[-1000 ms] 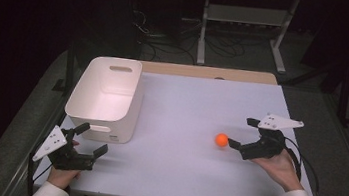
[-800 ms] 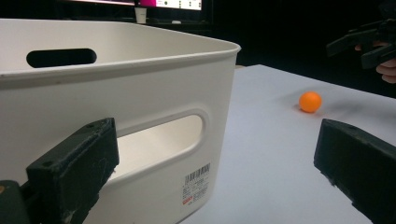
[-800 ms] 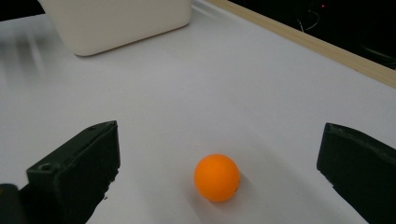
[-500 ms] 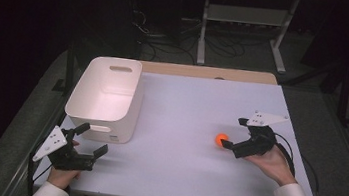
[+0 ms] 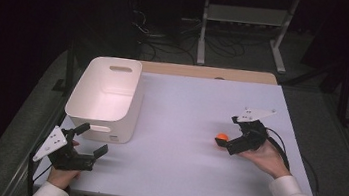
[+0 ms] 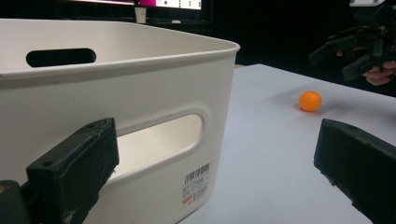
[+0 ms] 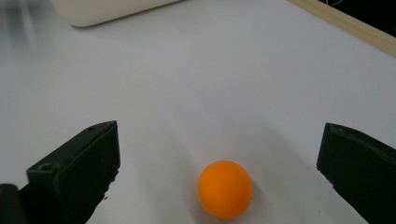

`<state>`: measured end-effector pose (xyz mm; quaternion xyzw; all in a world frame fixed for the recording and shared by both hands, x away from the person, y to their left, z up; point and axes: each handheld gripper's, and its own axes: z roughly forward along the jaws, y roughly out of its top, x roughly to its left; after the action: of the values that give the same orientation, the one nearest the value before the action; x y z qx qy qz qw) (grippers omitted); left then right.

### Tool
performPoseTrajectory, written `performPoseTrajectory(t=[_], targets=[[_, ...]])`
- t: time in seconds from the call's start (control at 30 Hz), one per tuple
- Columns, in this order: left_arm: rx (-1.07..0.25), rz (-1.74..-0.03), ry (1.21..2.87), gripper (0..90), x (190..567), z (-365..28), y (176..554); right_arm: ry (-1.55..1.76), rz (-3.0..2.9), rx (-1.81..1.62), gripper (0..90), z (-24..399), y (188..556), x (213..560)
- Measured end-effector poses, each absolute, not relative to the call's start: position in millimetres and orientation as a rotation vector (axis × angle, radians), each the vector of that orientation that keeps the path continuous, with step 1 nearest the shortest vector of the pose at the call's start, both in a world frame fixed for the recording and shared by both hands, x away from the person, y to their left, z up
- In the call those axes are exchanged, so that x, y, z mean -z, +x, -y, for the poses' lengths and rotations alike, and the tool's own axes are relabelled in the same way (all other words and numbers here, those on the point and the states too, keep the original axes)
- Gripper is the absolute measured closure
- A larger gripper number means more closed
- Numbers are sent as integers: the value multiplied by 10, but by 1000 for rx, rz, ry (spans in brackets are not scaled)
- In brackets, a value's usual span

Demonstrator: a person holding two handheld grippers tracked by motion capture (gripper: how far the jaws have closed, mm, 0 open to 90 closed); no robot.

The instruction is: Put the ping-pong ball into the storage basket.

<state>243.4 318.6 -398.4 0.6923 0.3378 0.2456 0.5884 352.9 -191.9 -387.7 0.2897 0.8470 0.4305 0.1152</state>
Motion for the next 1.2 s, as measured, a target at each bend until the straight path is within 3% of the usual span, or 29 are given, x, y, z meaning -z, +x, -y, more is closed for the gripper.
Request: performPoseTrajectory(t=[0.93,1.2], targets=[[-575,-784,1614,0,3985,-3183,2431,882,-2732,-1034,1,1721,3727,4159],[-574,-783,1611,0,3985,-3183,2432,881,-2760,-997,132,1793,3781,4159]])
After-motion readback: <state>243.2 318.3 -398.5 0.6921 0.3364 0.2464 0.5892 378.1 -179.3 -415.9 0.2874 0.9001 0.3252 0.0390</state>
